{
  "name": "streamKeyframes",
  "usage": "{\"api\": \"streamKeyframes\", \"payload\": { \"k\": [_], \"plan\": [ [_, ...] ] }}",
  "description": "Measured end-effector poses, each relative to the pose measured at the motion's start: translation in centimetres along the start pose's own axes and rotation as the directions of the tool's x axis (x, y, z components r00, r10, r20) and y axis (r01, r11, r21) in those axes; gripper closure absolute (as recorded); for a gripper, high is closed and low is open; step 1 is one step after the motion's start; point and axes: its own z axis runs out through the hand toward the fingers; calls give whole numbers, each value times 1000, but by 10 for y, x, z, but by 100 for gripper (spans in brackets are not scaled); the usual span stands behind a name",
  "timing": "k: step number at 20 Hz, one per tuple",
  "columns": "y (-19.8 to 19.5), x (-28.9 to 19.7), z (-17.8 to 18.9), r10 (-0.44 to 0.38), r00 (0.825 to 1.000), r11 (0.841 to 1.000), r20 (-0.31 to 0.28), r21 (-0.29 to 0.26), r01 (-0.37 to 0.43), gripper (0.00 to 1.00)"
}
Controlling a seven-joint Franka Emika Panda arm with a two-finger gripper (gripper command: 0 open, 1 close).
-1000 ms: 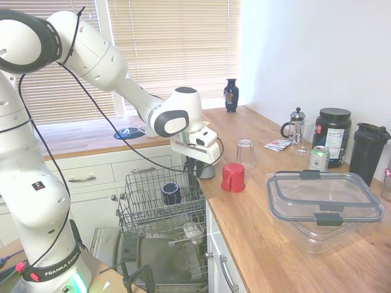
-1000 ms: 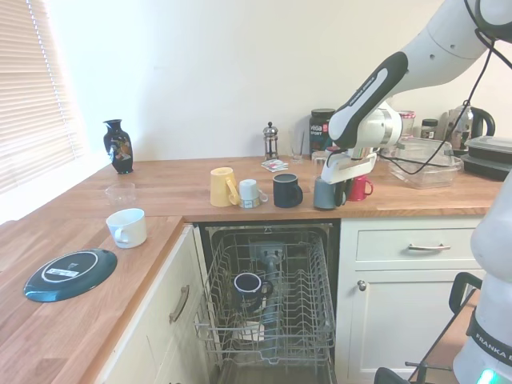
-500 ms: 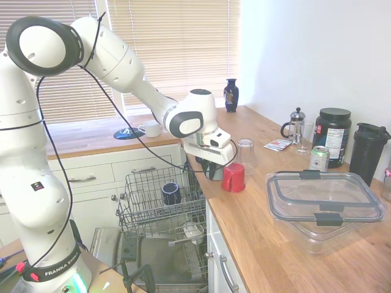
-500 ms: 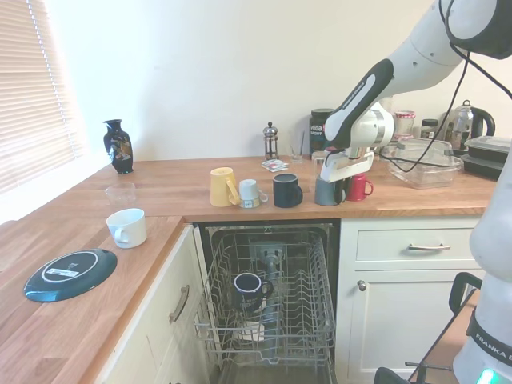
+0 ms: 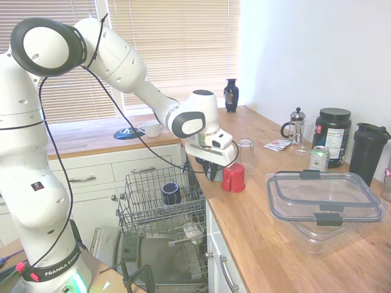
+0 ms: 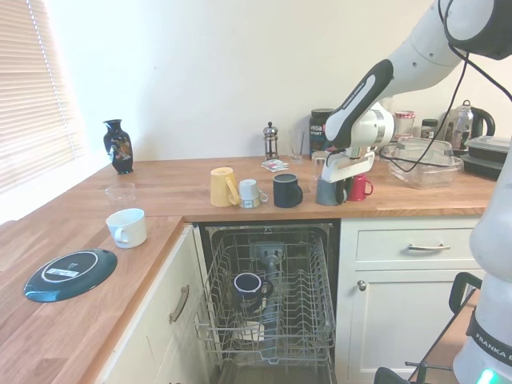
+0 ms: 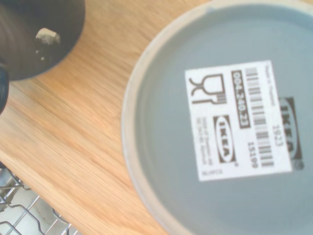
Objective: Unload a mug from dishwasher
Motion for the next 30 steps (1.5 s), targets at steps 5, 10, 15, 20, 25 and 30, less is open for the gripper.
{"api": "streamKeyframes", "payload": {
  "k": [5, 10, 15, 20, 25, 30],
  "plan": [
    [-2, -2, -13, -10, 1000, 1000, -5, 16, 10, 0],
    [-6, -12, -27, -26, 1000, 999, -4, 32, 26, 0],
    [-5, -19, -49, -28, 999, 998, -30, 60, 30, 0],
    [7, -35, -90, -20, 997, 993, -72, 111, 28, 0],
    [37, -55, -137, 17, 993, 986, -118, 167, 2, 0],
    [55, -109, -165, -12, 990, 980, -138, 196, 39, 0]
  ]
}}
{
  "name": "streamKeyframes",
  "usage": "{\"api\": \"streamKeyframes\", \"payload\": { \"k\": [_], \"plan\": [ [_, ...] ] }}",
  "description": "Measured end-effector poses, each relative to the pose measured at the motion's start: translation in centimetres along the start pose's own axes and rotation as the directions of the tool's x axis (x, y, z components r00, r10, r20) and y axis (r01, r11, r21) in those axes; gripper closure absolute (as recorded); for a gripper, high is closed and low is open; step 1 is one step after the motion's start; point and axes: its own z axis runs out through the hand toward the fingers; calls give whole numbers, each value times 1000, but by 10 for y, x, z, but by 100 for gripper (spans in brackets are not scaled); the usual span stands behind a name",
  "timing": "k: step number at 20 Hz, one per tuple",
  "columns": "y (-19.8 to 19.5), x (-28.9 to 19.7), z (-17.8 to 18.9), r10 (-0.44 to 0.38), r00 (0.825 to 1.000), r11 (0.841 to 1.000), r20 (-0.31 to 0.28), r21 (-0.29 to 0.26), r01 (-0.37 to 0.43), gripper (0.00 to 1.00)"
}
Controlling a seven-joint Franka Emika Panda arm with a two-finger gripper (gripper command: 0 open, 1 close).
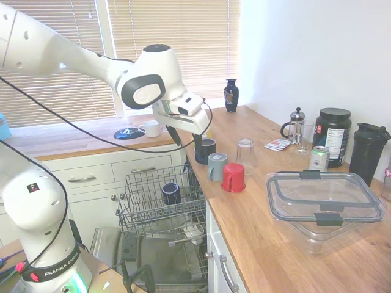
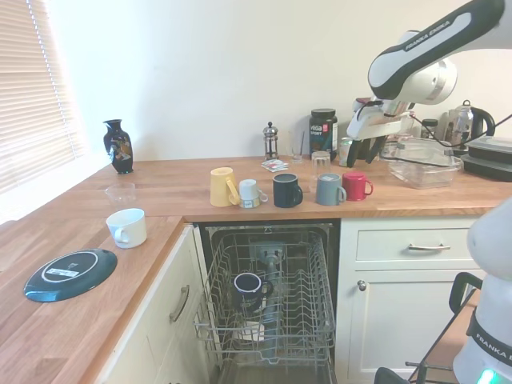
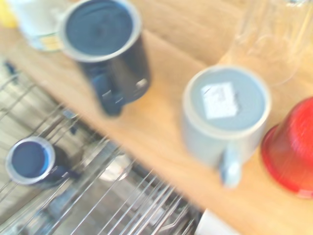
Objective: Unload a mug from dishwasher
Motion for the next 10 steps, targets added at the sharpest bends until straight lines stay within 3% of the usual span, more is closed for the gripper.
{"api": "streamKeyframes", "payload": {
  "k": [4, 10],
  "plan": [
    [-3, -46, -8, -57, 998, 998, -10, 4, 57, 0],
    [-33, -66, -8, -127, 992, 992, -9, -12, 127, 0]
  ]
}}
